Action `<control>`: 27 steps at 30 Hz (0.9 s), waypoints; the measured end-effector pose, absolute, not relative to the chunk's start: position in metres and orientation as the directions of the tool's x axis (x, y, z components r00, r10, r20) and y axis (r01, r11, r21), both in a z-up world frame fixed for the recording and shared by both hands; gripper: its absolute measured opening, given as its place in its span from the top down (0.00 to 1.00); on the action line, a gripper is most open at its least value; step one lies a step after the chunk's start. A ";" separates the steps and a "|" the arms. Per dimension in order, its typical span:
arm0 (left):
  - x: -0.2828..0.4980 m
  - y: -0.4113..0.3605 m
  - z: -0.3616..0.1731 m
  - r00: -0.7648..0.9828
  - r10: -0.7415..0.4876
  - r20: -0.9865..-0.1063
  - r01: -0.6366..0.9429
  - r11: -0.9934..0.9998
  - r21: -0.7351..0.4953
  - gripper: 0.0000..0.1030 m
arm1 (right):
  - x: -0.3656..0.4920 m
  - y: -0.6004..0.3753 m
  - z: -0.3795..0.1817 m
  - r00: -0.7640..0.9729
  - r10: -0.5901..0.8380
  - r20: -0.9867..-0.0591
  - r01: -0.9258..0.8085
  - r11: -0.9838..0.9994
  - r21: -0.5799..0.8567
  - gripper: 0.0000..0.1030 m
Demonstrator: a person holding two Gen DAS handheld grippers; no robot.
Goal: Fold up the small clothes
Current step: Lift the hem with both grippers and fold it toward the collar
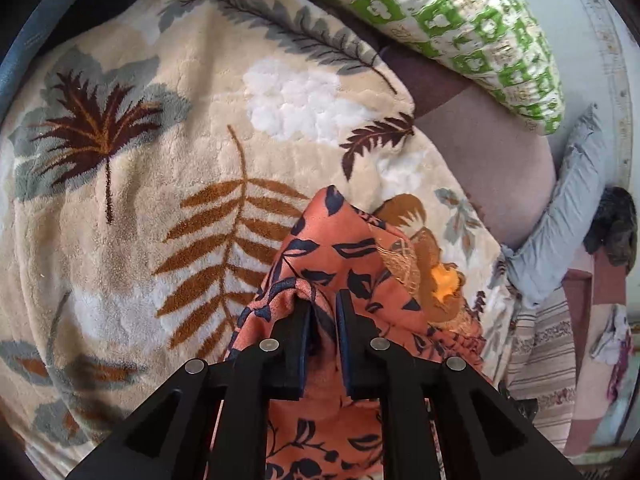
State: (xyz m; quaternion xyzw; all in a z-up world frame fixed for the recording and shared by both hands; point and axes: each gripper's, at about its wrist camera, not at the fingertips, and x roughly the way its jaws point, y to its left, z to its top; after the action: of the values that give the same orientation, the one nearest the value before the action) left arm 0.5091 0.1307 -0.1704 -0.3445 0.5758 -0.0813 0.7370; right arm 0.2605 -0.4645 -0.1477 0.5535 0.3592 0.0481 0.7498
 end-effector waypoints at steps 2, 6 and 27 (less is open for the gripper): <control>0.500 0.140 -0.156 0.372 -0.544 -0.752 -0.252 0.721 -0.646 0.74 | 0.247 -0.472 -0.132 0.773 0.447 -0.450 0.289 0.383 0.877 0.57; 0.468 0.142 -0.129 0.413 -0.552 -0.725 -0.191 0.725 -0.661 0.58 | 0.236 -0.462 -0.122 0.773 0.499 -0.392 0.241 0.341 0.909 0.53; 0.577 0.086 -0.190 0.311 -0.481 -0.820 -0.354 0.742 -0.570 0.86 | 0.357 -0.442 -0.155 0.710 0.436 -0.553 0.381 0.423 0.822 0.88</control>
State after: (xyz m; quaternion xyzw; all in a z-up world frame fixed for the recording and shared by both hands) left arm 0.5772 0.0859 -0.1901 -0.3567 0.5855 -0.0437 0.7267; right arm 0.3574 -0.4417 -0.1547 0.5368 0.3806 0.0185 0.7528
